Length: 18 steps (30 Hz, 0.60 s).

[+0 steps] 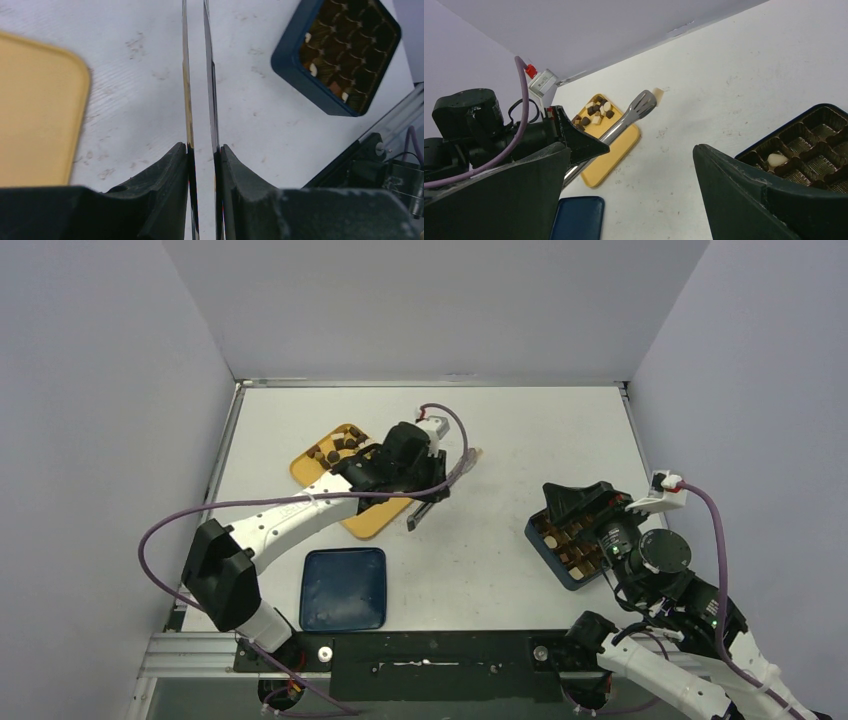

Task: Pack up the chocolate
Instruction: Pick up the fake chocolate from the plate.

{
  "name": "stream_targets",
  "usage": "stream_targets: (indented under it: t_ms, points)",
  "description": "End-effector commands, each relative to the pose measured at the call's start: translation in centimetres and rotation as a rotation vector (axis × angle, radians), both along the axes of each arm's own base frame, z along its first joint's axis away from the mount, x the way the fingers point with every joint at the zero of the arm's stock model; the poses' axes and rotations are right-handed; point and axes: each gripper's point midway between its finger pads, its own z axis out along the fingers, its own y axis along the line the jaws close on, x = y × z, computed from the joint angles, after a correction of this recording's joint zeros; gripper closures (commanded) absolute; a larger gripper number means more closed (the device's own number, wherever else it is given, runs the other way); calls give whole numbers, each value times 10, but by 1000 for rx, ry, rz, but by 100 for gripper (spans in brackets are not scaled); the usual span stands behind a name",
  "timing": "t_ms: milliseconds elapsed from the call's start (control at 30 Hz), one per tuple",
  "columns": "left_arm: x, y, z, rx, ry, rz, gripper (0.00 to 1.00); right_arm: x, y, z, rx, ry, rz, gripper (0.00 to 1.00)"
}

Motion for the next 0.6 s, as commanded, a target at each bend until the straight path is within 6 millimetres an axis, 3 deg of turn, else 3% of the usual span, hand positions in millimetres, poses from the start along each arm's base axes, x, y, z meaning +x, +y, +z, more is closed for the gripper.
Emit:
stream_targets:
  t_ms: [0, 333, 567]
  points:
    - [-2, -61, 44, -155, -105, -91, 78, 6, 4, 5, 28, -13, -12, 0]
    - [-36, -145, 38, -200, -106, -267, 78, 7, 4, 3, 25, -4, -21, 0]
    - [-56, -181, 29, -201, -104, -340, 78, 6, 0, 3, 29, -7, -32, 0]
